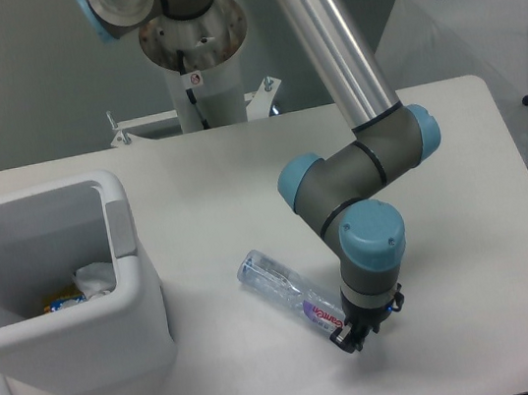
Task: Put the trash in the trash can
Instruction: 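Lower onto the bottle's cap end and close the gripper on it, then lift the bottle, carry it over the bin and lower it in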
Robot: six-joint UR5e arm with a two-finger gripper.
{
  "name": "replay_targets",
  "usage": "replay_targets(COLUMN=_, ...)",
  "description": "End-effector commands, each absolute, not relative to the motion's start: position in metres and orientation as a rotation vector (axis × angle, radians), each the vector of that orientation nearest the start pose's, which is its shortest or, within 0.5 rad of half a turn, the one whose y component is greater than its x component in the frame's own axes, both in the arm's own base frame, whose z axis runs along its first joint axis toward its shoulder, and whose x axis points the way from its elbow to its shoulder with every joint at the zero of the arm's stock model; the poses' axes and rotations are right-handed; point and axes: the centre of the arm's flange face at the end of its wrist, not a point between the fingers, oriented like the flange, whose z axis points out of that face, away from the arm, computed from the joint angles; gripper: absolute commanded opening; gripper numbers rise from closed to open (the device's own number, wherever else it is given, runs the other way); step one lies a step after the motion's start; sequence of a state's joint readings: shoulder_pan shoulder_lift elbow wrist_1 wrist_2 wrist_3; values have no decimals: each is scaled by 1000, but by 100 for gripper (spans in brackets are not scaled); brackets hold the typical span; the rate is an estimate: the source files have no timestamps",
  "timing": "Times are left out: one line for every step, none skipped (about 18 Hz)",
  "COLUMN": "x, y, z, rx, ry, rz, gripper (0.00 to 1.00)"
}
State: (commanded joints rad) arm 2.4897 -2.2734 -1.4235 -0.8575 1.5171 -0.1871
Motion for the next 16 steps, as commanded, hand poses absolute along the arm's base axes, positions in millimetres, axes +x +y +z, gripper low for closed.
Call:
replay_targets(x=-490, y=549, z=199, rx=-2532, ry=-1556, rz=11, gripper=25)
replay_targets(x=-491, y=550, z=202, rx=-2528, ry=-1552, rz=15, gripper=24)
replay_targets(x=-492, y=550, z=205, rx=-2524, ry=-1550, rz=17, gripper=24)
replay_targets(x=-492, y=550, z=207, rx=-2524, ry=-1545, rz=19, gripper=22)
replay_targets(x=-494, y=551, z=216, rx=-2512, ry=-1534, rz=28, gripper=21)
replay_targets(x=-497, y=553, z=226, rx=-2497, ry=-1523, rz=38, gripper=21)
replay_targets(x=-498, y=554, z=234, rx=-2489, ry=-1516, rz=47, gripper=17)
replay_targets(x=-498, y=554, z=246, rx=-2478, ry=-1498, rz=61, gripper=17)
replay_targets(x=-501, y=553, z=258, rx=-2470, ry=-1490, rz=104, gripper=17)
replay_targets(x=-504, y=552, z=273, rx=-2456, ry=-1484, rz=161, gripper=14)
replay_targets(x=-507, y=552, z=288, rx=-2433, ry=-1474, rz=197, gripper=14)
replay_targets(x=-510, y=554, z=309, rx=-2403, ry=-1457, rz=216, gripper=14)
replay_targets(x=-513, y=556, z=334, rx=-2367, ry=-1436, rz=236, gripper=14)
replay_targets(x=-514, y=557, z=362, rx=-2326, ry=-1413, rz=251, gripper=14)
replay_targets(x=-513, y=556, z=388, rx=-2290, ry=-1391, rz=261, gripper=13)
replay_targets(x=-508, y=555, z=413, rx=-2257, ry=-1365, rz=264, gripper=11)
